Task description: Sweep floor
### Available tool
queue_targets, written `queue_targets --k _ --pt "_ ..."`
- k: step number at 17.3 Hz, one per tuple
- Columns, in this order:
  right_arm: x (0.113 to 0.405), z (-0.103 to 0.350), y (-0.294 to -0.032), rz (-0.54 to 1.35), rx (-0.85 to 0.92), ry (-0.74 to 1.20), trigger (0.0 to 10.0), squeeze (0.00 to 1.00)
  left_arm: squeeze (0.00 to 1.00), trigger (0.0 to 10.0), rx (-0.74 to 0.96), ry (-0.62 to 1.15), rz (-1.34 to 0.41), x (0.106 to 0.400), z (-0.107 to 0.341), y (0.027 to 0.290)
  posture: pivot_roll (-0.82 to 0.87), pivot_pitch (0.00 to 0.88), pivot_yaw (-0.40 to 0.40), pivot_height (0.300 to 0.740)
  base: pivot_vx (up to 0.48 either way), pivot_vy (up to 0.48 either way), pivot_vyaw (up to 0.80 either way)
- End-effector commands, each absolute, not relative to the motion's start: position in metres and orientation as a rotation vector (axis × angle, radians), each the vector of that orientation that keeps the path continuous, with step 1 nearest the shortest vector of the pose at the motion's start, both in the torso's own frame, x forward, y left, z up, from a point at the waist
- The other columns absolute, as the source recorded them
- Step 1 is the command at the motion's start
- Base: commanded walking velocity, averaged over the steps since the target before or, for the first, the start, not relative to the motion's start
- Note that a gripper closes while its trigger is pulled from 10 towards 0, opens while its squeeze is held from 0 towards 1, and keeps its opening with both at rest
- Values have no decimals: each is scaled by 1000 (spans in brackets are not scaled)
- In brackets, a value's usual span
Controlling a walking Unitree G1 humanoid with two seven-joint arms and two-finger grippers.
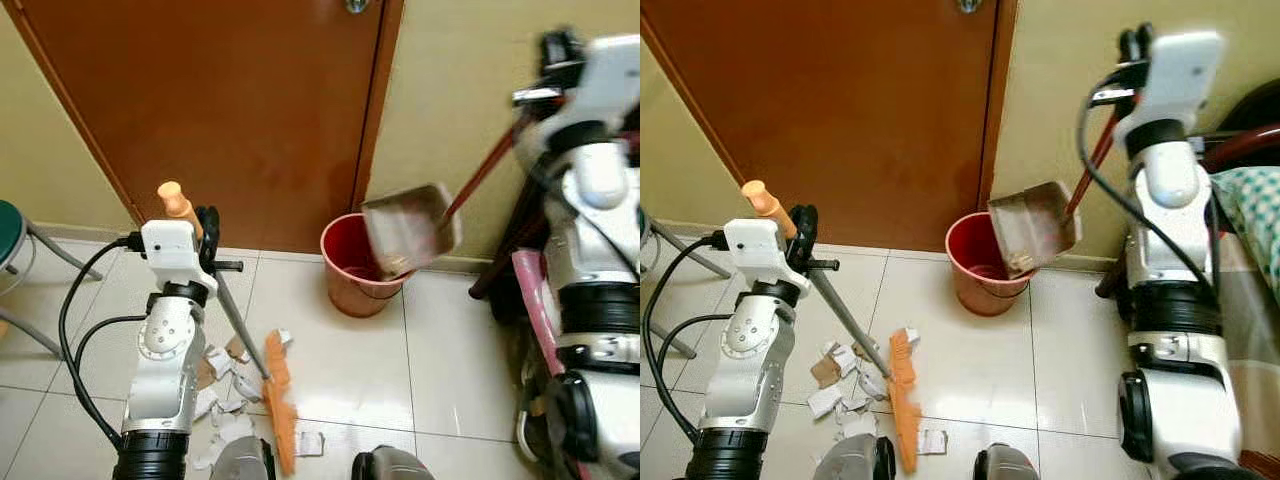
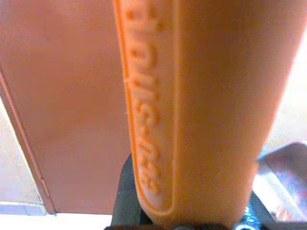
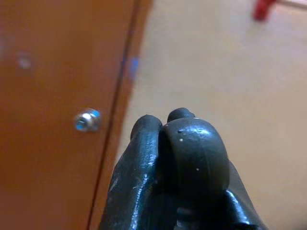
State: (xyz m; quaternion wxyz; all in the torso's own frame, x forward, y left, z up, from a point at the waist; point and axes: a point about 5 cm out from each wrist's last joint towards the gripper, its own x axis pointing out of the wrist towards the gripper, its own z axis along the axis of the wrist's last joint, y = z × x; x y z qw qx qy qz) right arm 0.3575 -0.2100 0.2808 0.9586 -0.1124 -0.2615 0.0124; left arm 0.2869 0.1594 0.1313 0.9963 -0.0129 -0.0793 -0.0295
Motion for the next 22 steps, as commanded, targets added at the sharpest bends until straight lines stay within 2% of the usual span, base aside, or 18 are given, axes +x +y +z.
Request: queue_targets --k 1,4,9,16,22 --pt "348 294 -189 128 -298 -638 10000 0 0 10000 -33 -166 -69 286 134 158 -53 25 3 740 0 0 0" --pt "342 278 -161 298 -392 -627 10000 0 0 10000 -35 -164 -79 286 134 155 -54 22 1 740 0 0 0" --pt "339 275 -155 301 -369 -637 10000 0 0 10000 -36 -163 -79 287 133 155 -55 20 -4 740 0 0 0" --pt "326 326 -128 297 -274 -835 10000 0 0 10000 -39 -165 -84 288 133 153 -56 14 -1 740 0 0 0" --pt "318 347 -111 324 -225 -908 10000 0 0 10000 -40 -171 -90 292 135 151 -57 3 -4 740 0 0 0"
